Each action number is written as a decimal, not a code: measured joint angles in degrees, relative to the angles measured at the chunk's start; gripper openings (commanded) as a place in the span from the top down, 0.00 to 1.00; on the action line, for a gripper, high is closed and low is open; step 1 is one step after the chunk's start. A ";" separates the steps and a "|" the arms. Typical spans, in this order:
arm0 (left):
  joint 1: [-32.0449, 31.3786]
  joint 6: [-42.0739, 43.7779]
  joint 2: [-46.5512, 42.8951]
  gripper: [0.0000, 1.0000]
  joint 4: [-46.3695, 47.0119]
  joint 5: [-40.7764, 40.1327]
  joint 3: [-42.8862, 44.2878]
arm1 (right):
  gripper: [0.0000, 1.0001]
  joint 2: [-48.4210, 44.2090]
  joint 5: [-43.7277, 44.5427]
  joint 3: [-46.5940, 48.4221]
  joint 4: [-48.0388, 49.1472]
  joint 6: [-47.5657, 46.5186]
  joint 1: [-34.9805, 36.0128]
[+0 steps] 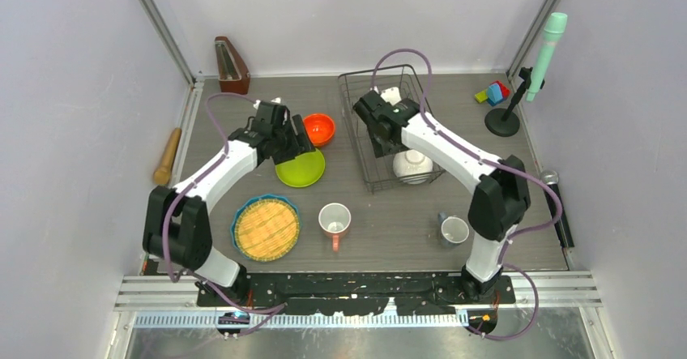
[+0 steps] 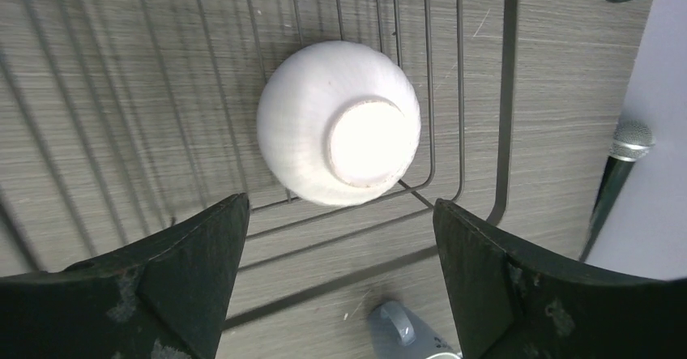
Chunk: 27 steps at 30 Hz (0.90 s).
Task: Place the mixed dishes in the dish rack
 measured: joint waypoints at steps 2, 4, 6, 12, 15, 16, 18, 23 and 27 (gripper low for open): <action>0.20 -1.14 3.08 0.32 0.98 -2.56 1.09 | 0.12 -2.56 -1.03 0.02 0.79 -0.04 0.00; 0.63 -1.75 6.23 0.33 2.05 -4.46 2.54 | 0.12 -5.38 -2.60 0.02 1.38 -0.11 0.00; 1.20 -2.40 9.11 0.34 3.08 -5.53 4.20 | 0.12 -8.17 -4.37 -0.04 2.03 -0.11 0.00; 3.63 -2.86 17.38 0.39 4.85 -6.23 10.40 | 0.11 -20.04 -9.60 -4.52 7.45 -0.09 0.00; 4.33 -2.84 21.22 0.43 5.09 -6.08 14.08 | 0.11 -25.31 -11.28 -7.19 9.68 -0.09 0.00; 4.46 -2.80 22.56 0.44 5.14 -6.08 15.32 | 0.11 -26.88 -11.67 -8.11 10.27 -0.09 0.00; 4.63 -2.75 24.85 0.51 5.11 -6.05 17.40 | 0.11 -29.31 -12.31 -9.35 11.08 -0.09 0.00; 4.61 -2.32 30.34 0.85 3.76 -5.01 21.88 | 0.10 -31.80 -12.85 -11.72 12.68 -0.02 0.00; 4.76 -1.18 31.56 1.00 2.34 -2.56 22.25 | 0.09 -31.85 -13.38 -12.61 12.57 0.22 -0.02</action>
